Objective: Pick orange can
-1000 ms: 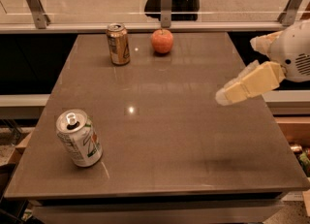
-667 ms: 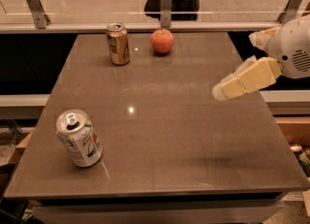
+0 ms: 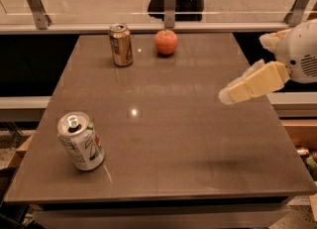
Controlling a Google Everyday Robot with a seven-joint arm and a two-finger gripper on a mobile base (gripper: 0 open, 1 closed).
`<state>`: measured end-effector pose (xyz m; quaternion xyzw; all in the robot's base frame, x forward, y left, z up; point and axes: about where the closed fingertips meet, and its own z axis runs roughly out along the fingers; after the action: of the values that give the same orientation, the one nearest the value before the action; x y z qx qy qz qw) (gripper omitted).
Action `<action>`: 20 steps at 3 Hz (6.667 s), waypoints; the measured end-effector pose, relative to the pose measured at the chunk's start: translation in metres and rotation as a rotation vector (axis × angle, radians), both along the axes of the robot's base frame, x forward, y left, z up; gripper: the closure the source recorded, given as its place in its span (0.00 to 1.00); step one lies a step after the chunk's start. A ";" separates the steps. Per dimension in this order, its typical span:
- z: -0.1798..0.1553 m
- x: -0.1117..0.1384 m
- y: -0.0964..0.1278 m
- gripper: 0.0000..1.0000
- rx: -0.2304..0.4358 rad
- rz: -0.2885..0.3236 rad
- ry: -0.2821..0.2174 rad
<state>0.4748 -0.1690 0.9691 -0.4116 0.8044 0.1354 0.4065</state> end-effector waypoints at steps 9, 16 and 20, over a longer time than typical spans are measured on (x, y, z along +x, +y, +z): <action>-0.043 0.161 0.206 0.00 0.502 -0.002 -0.162; -0.060 0.276 0.241 0.00 0.480 -0.148 -0.288; -0.087 0.293 0.275 0.87 0.554 -0.015 -0.208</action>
Offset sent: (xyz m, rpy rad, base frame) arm 0.0469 0.0256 0.0067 0.1059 -0.2672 -0.1399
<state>0.7678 0.1061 0.8818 -0.2908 0.6939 0.3037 0.5846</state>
